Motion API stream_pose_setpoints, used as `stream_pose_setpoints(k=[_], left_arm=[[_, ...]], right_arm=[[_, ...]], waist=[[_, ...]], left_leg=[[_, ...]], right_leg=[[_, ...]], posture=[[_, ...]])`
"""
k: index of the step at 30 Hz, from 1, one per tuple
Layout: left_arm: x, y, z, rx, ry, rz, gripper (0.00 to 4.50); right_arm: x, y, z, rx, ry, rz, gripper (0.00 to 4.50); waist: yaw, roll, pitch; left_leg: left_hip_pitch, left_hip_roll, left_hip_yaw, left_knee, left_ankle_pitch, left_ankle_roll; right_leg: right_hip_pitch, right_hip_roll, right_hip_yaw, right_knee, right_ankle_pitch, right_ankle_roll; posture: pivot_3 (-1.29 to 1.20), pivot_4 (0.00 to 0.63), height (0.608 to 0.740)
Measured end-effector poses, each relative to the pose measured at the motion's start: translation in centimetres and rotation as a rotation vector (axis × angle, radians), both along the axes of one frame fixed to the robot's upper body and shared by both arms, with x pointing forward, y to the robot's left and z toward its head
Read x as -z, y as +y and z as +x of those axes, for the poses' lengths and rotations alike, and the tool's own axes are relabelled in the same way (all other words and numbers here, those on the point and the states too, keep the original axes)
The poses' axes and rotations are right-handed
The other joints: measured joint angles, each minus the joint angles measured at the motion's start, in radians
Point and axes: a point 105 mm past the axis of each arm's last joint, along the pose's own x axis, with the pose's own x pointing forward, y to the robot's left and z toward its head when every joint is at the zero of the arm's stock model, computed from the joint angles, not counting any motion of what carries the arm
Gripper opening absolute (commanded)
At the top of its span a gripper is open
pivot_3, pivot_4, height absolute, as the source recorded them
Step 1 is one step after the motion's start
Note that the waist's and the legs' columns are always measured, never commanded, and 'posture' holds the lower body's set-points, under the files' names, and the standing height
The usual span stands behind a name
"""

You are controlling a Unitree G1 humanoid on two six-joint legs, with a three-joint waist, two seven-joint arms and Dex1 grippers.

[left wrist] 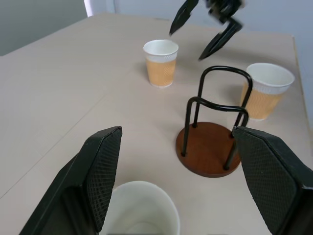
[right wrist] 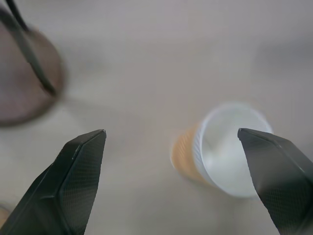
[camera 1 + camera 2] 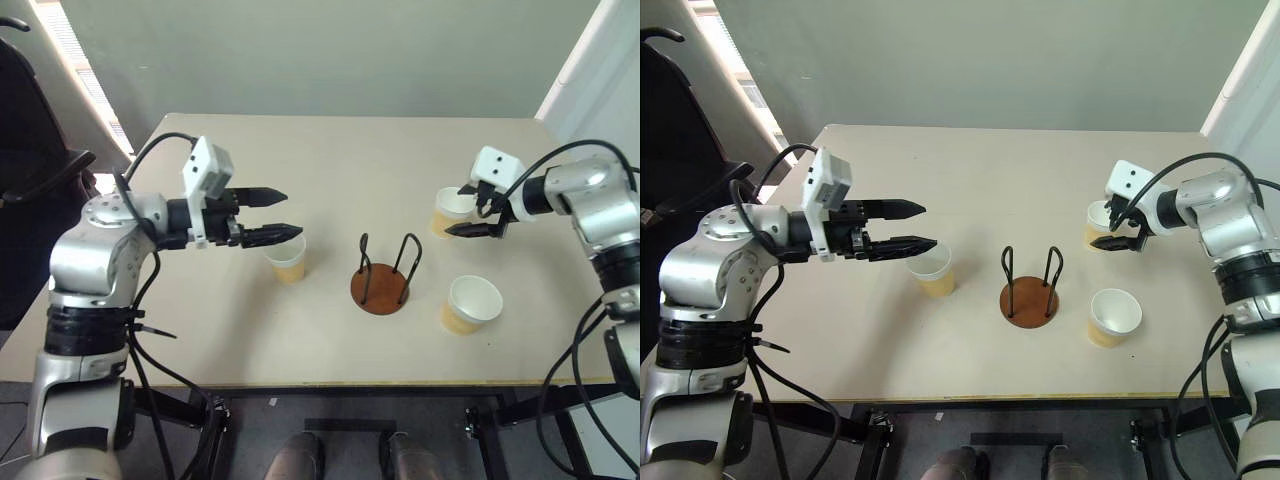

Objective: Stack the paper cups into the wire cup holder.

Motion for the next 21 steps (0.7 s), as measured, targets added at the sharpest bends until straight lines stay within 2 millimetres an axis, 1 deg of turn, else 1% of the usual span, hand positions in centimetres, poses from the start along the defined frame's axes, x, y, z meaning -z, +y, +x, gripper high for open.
stream_pose_setpoints(k=[2,5,8,13,16,21], left_arm=[[-0.2,0.3,-0.1,-0.007,-0.008,-0.008,3.88],[-0.5,0.6,-0.1,-0.016,-0.018,-0.014,3.88],[-0.4,0.9,-0.2,-0.024,-0.01,-0.016,3.88],[-0.4,0.9,-0.4,-0.011,-0.004,-0.024,3.88],[-0.4,1.0,-0.6,0.005,-0.004,-0.018,3.92],[-0.6,0.9,-1.0,0.045,-0.024,-0.005,3.92]], right_arm=[[0.6,-0.3,0.5,0.009,0.014,-0.029,4.5],[0.8,-0.3,1.3,0.013,0.013,-0.063,4.5],[0.8,-0.5,1.9,0.032,0.009,-0.085,4.5],[1.3,0.1,2.5,0.027,0.018,-0.108,4.5],[1.9,0.0,2.5,0.028,0.035,-0.122,3.96],[2.4,0.5,2.6,0.014,0.051,-0.127,2.26]], waist=[[0.0,0.0,0.0],[-0.002,0.0,0.0],[-0.001,0.0,0.0],[-0.001,0.0,0.0],[0.0,0.0,0.0],[-0.001,0.0,0.0]], left_leg=[[0.0,0.0,0.0,-0.001,0.0,-0.001],[0.0,0.0,-0.001,-0.002,-0.001,-0.001],[0.0,0.0,-0.001,-0.003,-0.001,-0.002],[0.0,0.0,-0.002,-0.003,-0.001,-0.004],[0.0,0.0,-0.002,-0.004,-0.002,-0.006],[0.0,0.0,-0.002,-0.004,-0.002,-0.008]], right_leg=[[-0.001,0.0,0.0,0.001,0.0,-0.001],[-0.001,0.0,0.0,0.001,0.0,-0.002],[-0.001,0.0,-0.001,0.001,-0.001,-0.004],[-0.002,0.0,-0.001,0.001,-0.001,-0.005],[-0.002,0.0,-0.001,0.001,-0.001,-0.005],[-0.002,0.001,-0.001,0.001,-0.001,-0.005]], posture=[[0.0,0.15,0.74],[0.0,0.15,0.74],[0.0,0.15,0.74],[0.0,0.15,0.74],[0.0,0.15,0.74],[0.0,0.15,0.74]])
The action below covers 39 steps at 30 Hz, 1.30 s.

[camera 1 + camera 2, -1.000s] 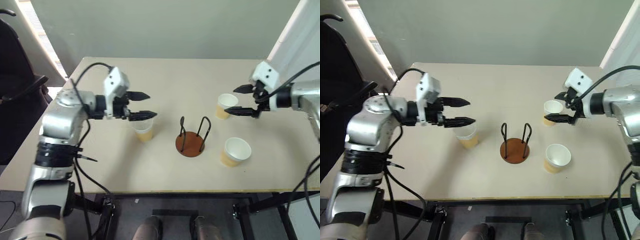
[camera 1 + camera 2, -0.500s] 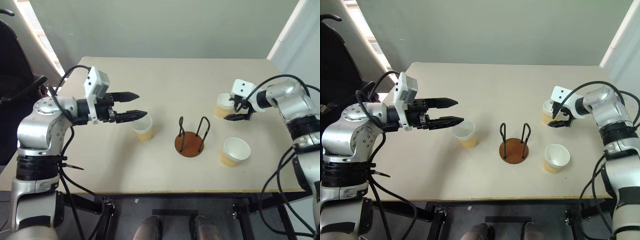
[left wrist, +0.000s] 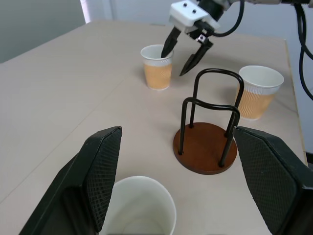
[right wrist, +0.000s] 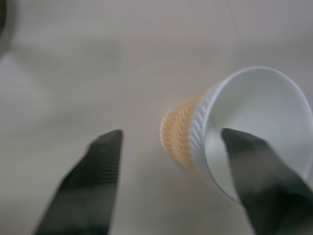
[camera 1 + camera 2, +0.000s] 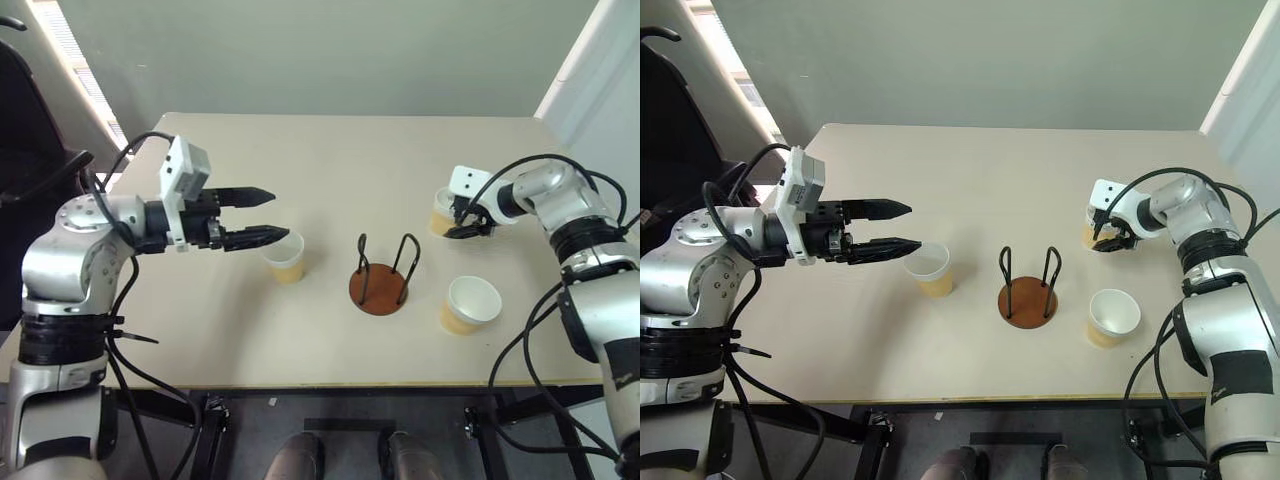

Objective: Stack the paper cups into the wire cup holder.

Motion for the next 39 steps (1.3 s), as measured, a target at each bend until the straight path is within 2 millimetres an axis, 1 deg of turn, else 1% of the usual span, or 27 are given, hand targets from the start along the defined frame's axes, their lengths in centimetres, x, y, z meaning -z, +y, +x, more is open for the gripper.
stream_pose_setpoints(k=[1,6,7,10,12,15,17,20,24,26,28,31,33,36,39], left_arm=[[0.0,0.0,-0.1,0.007,-0.001,-0.001,3.92],[0.0,-0.2,-0.3,0.033,0.0,-0.001,3.92],[0.1,-0.2,-0.3,0.034,0.001,0.0,3.92],[0.3,-0.2,-0.1,0.038,0.012,0.002,3.92],[0.6,-0.2,-0.1,0.043,0.025,0.003,3.92],[0.7,-0.1,0.2,0.045,0.036,0.005,3.92],[0.5,-0.1,0.2,0.051,0.039,0.008,3.92],[0.1,-0.2,0.3,0.07,0.034,0.02,3.92],[0.2,-0.5,0.3,0.117,0.052,0.042,3.92],[0.0,-0.8,0.4,0.147,0.051,0.047,3.92],[-0.6,-1.2,0.4,0.181,0.036,0.039,3.92],[-1.7,-1.9,0.4,0.23,-0.003,0.024,3.92],[-1.8,-2.1,0.4,0.248,-0.016,0.021,3.92],[-1.1,-2.5,0.8,0.255,-0.001,0.022,3.92],[-0.6,-2.6,1.2,0.254,0.017,0.022,3.92]], right_arm=[[0.1,0.0,0.0,-0.001,0.002,-0.003,1.85],[0.0,0.1,0.0,-0.001,0.0,0.005,0.12],[0.0,0.1,0.0,0.0,-0.001,0.008,0.03],[-0.3,0.0,-0.1,-0.005,0.0,0.018,0.03],[-1.0,-0.3,-0.3,-0.015,-0.007,0.016,0.03],[-3.0,-1.0,-1.0,-0.052,-0.032,-0.01,0.03],[-4.7,-0.8,-1.8,-0.104,-0.057,-0.022,0.03],[-6.7,0.6,-3.6,-0.204,-0.077,-0.032,0.03],[-9.2,3.8,-7.4,-0.369,-0.079,-0.035,0.03],[-10.5,5.3,-9.5,-0.438,-0.09,-0.034,0.03],[-11.2,6.5,-11.1,-0.484,-0.091,-0.026,0.03],[-11.5,8.0,-12.7,-0.538,-0.078,-0.003,0.03],[-11.6,8.5,-13.3,-0.558,-0.073,0.006,0.03],[-11.6,9.3,-14.2,-0.592,-0.063,0.013,0.03],[-11.1,9.7,-14.5,-0.615,-0.05,-0.003,0.03]], waist=[[0.0,0.0,0.0],[0.0,0.0,0.0],[0.0,0.0,0.0],[0.0,0.0,0.0],[0.001,0.0,0.0],[0.001,0.0,0.0],[0.0,0.0,0.0],[-0.003,0.0,0.0],[-0.004,0.0,0.0],[-0.004,0.0,0.0],[-0.003,0.0,0.0],[-0.004,0.0,0.0],[-0.004,0.0,0.0],[-0.005,0.0,0.0],[-0.006,0.0,0.0]], left_leg=[[0.0,0.0,0.0,0.0,0.0,0.0],[0.0,0.0,0.0,-0.001,0.0,-0.001],[0.0,0.0,0.0,-0.001,0.0,-0.001],[0.0,0.0,0.0,-0.001,0.0,-0.001],[0.0,0.0,0.0,-0.002,0.0,-0.001],[0.0,0.0,0.0,-0.003,0.0,-0.002],[0.0,0.0,0.0,-0.004,0.0,-0.003],[0.0,0.001,0.0,-0.005,0.001,-0.005],[0.0,0.001,0.0,-0.007,0.002,-0.006],[0.0,0.002,-0.001,-0.008,0.003,-0.006],[0.0,0.002,-0.001,-0.007,0.005,-0.005],[0.0,0.001,-0.001,-0.007,0.006,-0.004],[0.0,0.001,-0.001,-0.007,0.007,-0.003],[0.0,0.001,-0.001,-0.007,0.008,-0.002],[0.0,0.001,-0.001,-0.007,0.008,-0.002]], right_leg=[[0.0,0.0,0.0,0.0,0.0,0.0],[0.0,0.0,0.0,0.0,0.0,-0.001],[0.0,0.0,0.0,0.0,0.0,-0.001],[0.0,0.0,0.0,0.0,0.0,-0.001],[-0.001,0.0,0.0,0.0,-0.001,-0.001],[-0.001,0.0,0.0,0.0,-0.001,-0.002],[-0.001,0.0,0.0,0.0,-0.001,-0.002],[-0.001,0.001,-0.001,-0.001,-0.001,-0.002],[-0.002,0.001,-0.001,-0.001,-0.003,-0.004],[-0.002,0.001,-0.002,-0.001,-0.007,-0.011],[-0.001,0.001,-0.002,-0.001,-0.008,-0.013],[-0.001,0.001,-0.001,0.0,-0.008,-0.013],[-0.001,0.001,-0.001,0.0,-0.008,-0.013],[-0.001,0.001,-0.001,0.001,-0.008,-0.012],[-0.001,0.001,-0.001,0.001,-0.007,-0.012]], posture=[[0.0,0.15,0.74],[0.0,0.15,0.74],[0.0,0.15,0.74],[0.0,0.15,0.74],[0.0,0.15,0.74],[0.0,0.15,0.74],[0.0,0.15,0.74],[0.0,0.15,0.74],[0.0,0.15,0.74],[0.0,0.15,0.74],[0.0,0.15,0.74],[0.0,0.15,0.74],[0.0,0.15,0.74],[0.0,0.15,0.74],[0.0,0.15,0.74]])
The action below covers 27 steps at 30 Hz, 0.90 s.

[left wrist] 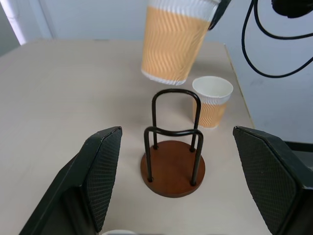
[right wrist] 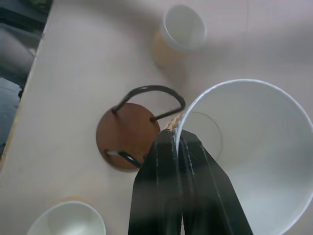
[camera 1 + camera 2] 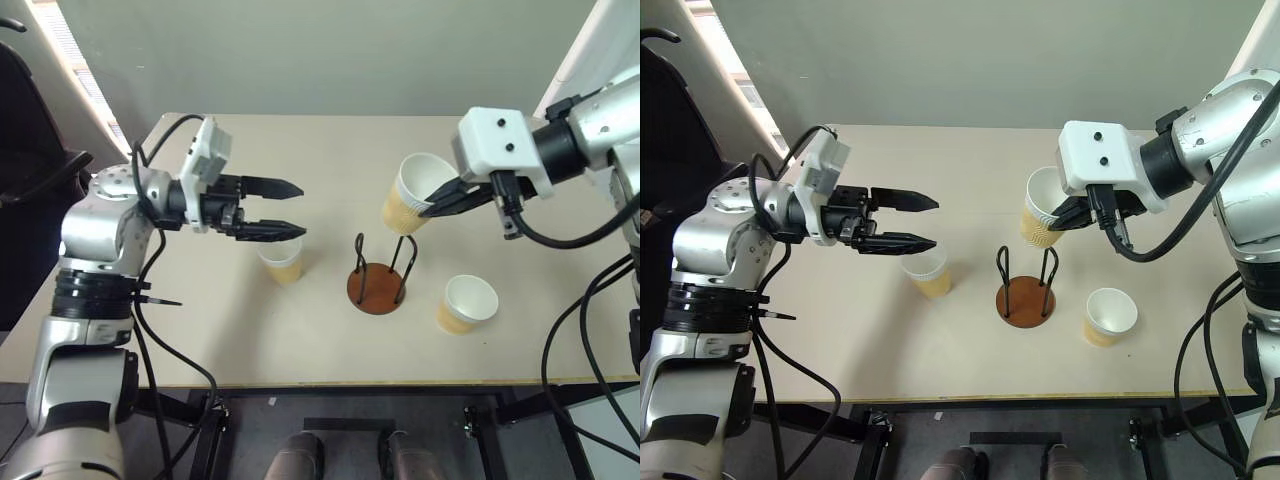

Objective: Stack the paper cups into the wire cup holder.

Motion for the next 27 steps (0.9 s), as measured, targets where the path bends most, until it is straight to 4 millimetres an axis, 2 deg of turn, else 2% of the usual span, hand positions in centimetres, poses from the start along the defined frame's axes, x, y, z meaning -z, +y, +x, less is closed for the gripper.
stream_pose_setpoints(k=[5,17,20,27], left_arm=[[0.1,-0.2,0.0,0.014,-0.011,0.003,3.92],[0.0,-0.2,0.1,0.012,-0.029,0.019,3.92],[0.0,-0.2,0.1,0.01,-0.032,0.022,3.92],[-0.1,-0.4,0.1,0.012,-0.038,0.024,3.92]], right_arm=[[1.8,0.6,0.1,-0.04,0.034,-0.048,0.03],[4.4,1.9,1.0,-0.1,0.025,-0.112,0.03],[4.5,2.1,1.2,-0.1,0.006,-0.116,0.63],[4.4,2.2,1.7,-0.076,-0.014,-0.106,3.12]], waist=[[0.0,0.0,0.0],[-0.001,0.0,0.0],[-0.001,0.0,0.0],[-0.001,0.0,0.0]], left_leg=[[0.0,0.0,0.0,0.0,0.001,0.001],[-0.001,0.0,0.0,0.002,0.001,0.002],[-0.001,0.0,0.0,0.002,0.001,0.002],[-0.001,0.0,0.001,0.003,0.001,0.002]], right_leg=[[0.0,0.0,0.0,0.0,0.0,0.001],[0.0,0.0,0.0,0.0,0.001,0.002],[0.0,0.0,0.0,0.0,0.001,0.002],[0.001,0.0,0.0,0.0,0.001,0.002]], posture=[[0.0,0.15,0.74],[0.0,0.15,0.74],[0.0,0.15,0.74],[0.0,0.15,0.74]])
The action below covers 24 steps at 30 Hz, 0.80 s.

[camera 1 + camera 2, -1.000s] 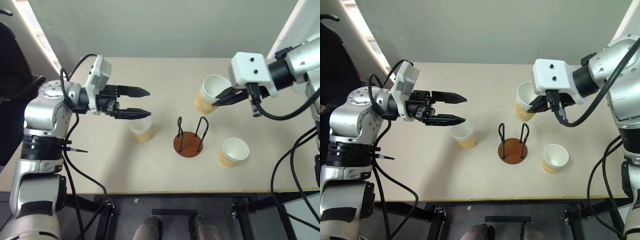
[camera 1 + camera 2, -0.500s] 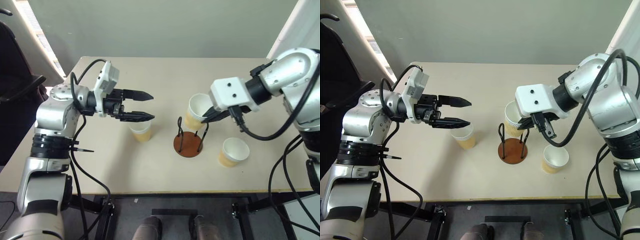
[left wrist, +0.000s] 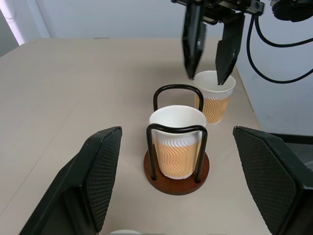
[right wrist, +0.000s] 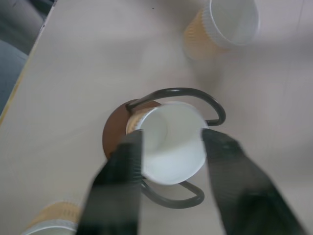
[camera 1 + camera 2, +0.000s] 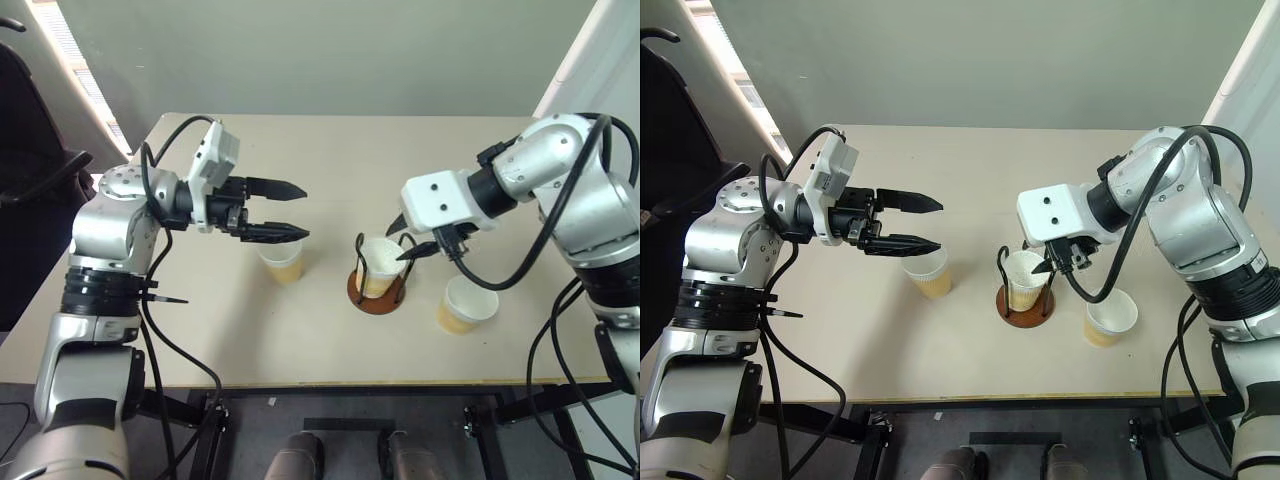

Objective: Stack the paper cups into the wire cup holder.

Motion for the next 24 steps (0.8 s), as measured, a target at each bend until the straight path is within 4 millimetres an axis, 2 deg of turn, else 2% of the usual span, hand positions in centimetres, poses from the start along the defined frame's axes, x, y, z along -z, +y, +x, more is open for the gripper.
stream_pose_setpoints(k=[1,5,8,11,14,17,24], left_arm=[[0.0,-0.1,0.0,0.001,-0.005,0.001,3.92],[-0.2,-0.5,0.1,-0.034,-0.067,0.042,3.92],[0.1,-0.7,-0.2,-0.081,-0.148,0.173,3.92],[1.1,-0.2,-0.8,-0.118,-0.203,0.321,3.92],[1.5,-0.5,-1.7,-0.105,-0.262,0.431,3.92],[1.8,-0.4,-2.0,-0.116,-0.306,0.536,3.92],[4.2,0.3,-0.8,-0.184,-0.329,0.728,3.92]], right_arm=[[0.0,0.0,0.0,0.002,-0.001,0.002,3.43],[-0.4,0.0,0.5,0.048,0.01,0.073,3.43],[-2.2,-0.1,0.5,0.115,0.073,0.245,3.43],[-4.3,-0.3,-0.6,0.16,0.206,0.438,3.43],[-5.8,0.1,-2.3,0.143,0.302,0.538,3.43],[-5.8,0.0,-2.8,0.164,0.347,0.559,3.43],[-6.0,-0.1,-3.1,0.195,0.423,0.604,3.43]], waist=[[0.0,0.0,0.0],[0.0,0.0,0.0],[-0.001,0.0,0.0],[-0.002,0.0,0.0],[-0.001,0.0,0.0],[-0.001,0.0,0.0],[-0.002,0.0,0.0]], left_leg=[[0.0,0.0,0.0,0.0,0.0,0.0],[0.0,0.0,0.0,0.0,0.0,0.0],[0.0,0.0,0.001,0.001,0.0,0.0],[0.0,0.0,0.001,0.001,0.001,-0.001],[0.0,0.0,0.001,0.001,0.001,-0.001],[0.0,0.0,0.001,0.001,0.001,-0.001],[0.001,0.0,0.0,0.0,0.0,-0.001]], right_leg=[[0.0,0.0,0.0,0.0,0.0,0.0],[0.0,0.0,0.0,0.0,0.0,0.0],[0.0,0.0,0.0,-0.001,0.0,0.0],[0.0,0.001,0.001,-0.001,-0.002,0.0],[0.0,0.001,0.001,-0.001,-0.003,-0.001],[0.0,0.001,0.001,-0.001,-0.003,-0.001],[0.0,0.001,0.001,0.001,-0.003,-0.002]], posture=[[0.0,0.15,0.74],[0.0,0.15,0.74],[0.0,0.15,0.74],[0.0,0.15,0.74],[0.0,0.15,0.74],[0.0,0.15,0.74],[0.0,0.15,0.74]])
